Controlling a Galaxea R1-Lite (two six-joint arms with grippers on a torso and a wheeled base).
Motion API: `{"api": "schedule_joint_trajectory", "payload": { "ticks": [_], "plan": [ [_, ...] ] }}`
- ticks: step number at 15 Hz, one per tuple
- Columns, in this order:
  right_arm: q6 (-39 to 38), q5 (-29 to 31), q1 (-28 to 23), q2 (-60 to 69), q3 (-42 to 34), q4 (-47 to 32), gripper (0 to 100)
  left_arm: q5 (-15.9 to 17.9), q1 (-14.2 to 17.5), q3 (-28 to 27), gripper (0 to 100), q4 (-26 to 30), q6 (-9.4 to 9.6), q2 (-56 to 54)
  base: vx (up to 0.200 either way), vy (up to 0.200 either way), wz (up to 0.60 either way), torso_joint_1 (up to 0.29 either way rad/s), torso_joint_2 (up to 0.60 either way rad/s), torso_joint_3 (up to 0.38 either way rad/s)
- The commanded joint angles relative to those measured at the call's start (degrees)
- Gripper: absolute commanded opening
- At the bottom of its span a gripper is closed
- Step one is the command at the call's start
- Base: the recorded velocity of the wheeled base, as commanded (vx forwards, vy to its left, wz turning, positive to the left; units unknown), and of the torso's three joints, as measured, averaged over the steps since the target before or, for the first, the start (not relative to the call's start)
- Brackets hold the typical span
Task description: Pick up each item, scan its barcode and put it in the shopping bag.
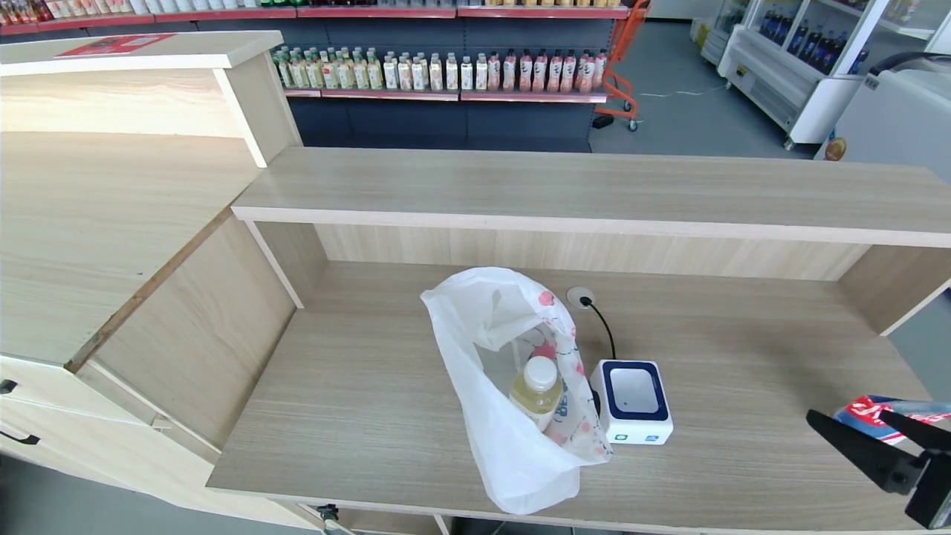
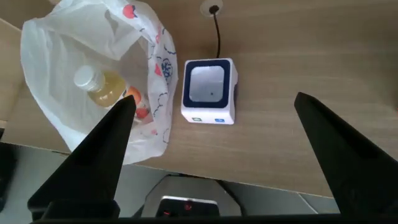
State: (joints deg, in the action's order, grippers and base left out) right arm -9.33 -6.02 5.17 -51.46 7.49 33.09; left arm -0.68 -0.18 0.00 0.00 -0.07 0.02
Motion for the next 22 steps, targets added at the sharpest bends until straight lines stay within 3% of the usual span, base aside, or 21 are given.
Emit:
{"api": "schedule_joint_trajectory", "payload": {
  "ticks": [1,2,3,16,22],
  "plan": [
    [5.28,6.64,-3.85,36.60,-7.49,-22.54,100,-0.02,0.01,0.00,100,0.00,-0.01,-0.02,0.000,0.000,0.00,0.000,0.00,0.000],
    [5.99,6.64,-6.49,45.66,-7.49,-29.66,100,-0.02,0.01,0.00,100,0.00,-0.01,-0.02,0.000,0.000,0.00,0.000,0.00,0.000],
    [7.04,6.64,-5.43,50.40,-7.31,-33.61,100,-0.02,0.01,0.00,100,0.00,-0.01,-0.02,0.000,0.000,0.00,0.000,0.00,0.000],
    [6.43,6.73,-4.99,51.46,-7.49,-33.26,100,-0.02,0.01,0.00,100,0.00,-0.10,-0.02,0.000,0.000,0.00,0.000,0.00,0.000],
    [6.43,6.73,-4.99,51.46,-7.49,-33.26,100,-0.11,0.01,0.00,100,0.00,0.25,-0.02,0.000,-0.200,0.00,0.004,0.00,0.002]
  ]
}}
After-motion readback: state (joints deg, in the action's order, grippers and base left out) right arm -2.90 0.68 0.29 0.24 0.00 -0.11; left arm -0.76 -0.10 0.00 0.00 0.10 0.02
